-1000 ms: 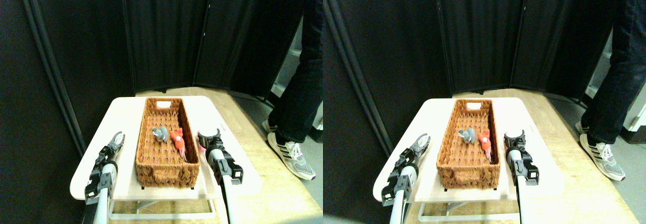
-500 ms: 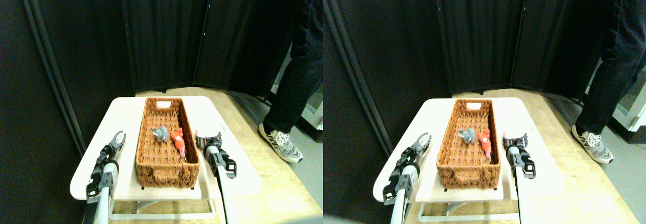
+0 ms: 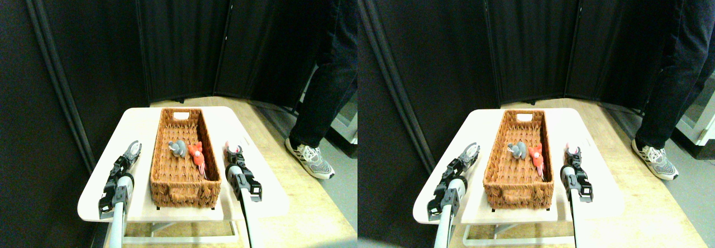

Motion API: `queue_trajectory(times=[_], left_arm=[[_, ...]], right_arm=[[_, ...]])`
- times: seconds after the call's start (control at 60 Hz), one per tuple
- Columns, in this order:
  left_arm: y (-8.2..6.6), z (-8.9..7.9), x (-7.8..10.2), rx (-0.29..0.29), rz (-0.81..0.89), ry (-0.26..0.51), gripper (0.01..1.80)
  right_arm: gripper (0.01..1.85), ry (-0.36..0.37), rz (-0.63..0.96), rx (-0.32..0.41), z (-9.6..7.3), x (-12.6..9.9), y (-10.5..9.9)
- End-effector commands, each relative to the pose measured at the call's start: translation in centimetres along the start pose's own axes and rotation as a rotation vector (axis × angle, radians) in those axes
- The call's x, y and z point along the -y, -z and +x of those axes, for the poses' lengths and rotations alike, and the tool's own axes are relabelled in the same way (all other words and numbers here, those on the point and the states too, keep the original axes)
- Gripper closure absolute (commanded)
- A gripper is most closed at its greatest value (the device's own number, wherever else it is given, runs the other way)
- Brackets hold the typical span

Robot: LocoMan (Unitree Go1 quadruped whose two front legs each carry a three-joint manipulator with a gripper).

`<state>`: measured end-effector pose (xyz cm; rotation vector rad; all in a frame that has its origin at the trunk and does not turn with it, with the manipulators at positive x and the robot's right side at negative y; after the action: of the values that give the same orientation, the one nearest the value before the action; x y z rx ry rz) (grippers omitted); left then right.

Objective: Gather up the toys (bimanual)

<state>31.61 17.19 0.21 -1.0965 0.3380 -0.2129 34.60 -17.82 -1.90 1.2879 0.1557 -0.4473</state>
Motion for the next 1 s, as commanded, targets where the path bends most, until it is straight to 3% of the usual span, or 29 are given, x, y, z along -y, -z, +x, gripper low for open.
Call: queue_trajectory(times=[0.017,0.367,0.617,1.0], left_arm=[[-0.2,0.4,0.6,0.009,0.029,0.034,1.80],[-0.1,0.4,0.7,0.006,0.053,0.048,1.80],[-0.1,-0.2,0.7,0.017,0.060,0.056,1.80],[-0.1,-1.6,0.6,0.068,0.068,0.044,1.80]], right_arm=[[1.85,-0.068,-0.009,0.000,-0.9,-1.8,-0.2],[1.85,-0.224,-0.172,-0.133,-3.9,-9.1,1.6],[1.85,-0.261,-0.189,-0.165,-5.1,-11.1,3.6],[1.85,-0.291,-0.108,-0.288,-5.9,-12.9,9.2]])
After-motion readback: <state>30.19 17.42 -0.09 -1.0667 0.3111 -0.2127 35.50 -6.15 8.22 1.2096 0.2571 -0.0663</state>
